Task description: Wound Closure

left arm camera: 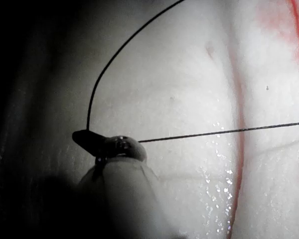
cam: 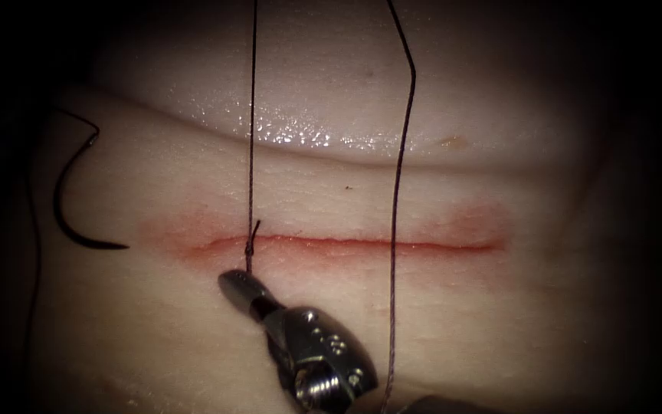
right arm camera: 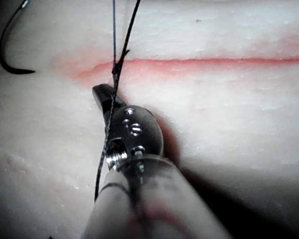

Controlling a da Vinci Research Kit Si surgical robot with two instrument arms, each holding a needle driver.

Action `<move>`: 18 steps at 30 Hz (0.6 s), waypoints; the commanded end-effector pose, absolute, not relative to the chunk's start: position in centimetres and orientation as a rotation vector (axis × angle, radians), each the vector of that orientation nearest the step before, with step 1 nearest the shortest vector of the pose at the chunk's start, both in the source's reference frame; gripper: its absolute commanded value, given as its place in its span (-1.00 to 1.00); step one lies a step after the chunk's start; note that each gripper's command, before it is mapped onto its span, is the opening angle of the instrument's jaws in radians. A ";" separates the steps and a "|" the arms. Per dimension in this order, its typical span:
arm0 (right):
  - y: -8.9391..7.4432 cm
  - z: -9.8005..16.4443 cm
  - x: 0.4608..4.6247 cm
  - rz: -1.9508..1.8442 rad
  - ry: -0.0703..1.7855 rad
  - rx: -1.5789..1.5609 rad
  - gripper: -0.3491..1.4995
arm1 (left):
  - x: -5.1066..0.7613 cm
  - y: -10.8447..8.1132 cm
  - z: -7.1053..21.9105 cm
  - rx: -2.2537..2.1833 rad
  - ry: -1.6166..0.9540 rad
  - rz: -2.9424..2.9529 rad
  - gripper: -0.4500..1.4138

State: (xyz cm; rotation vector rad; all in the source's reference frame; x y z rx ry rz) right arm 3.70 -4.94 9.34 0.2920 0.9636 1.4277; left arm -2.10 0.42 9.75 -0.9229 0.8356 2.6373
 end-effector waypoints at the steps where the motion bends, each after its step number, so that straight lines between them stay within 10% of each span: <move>1: -4.9 9.4 3.77 1.407 1.006 0.312 -1.00 | -2.17 0.4 9.8 -0.962 0.834 2.636 -1.00; 2: -4.9 9.4 3.77 1.395 1.041 0.309 -0.85 | -2.18 0.4 9.8 -0.988 0.821 2.626 -1.00; 3: -4.9 9.4 3.77 1.375 1.052 0.299 0.07 | -2.21 0.3 9.8 -1.056 0.796 2.610 -1.00; 6: -4.8 9.4 3.75 1.362 1.052 0.290 0.58 | -2.24 0.2 9.7 -1.132 0.778 2.606 -1.00; 9: -4.8 9.4 3.73 1.350 1.051 0.286 0.93 | -2.30 0.0 9.5 -1.243 0.736 2.591 -1.00; 18: -4.6 9.2 3.51 1.318 1.056 0.337 0.98 | -2.36 -0.2 9.0 -1.473 0.560 2.478 -1.00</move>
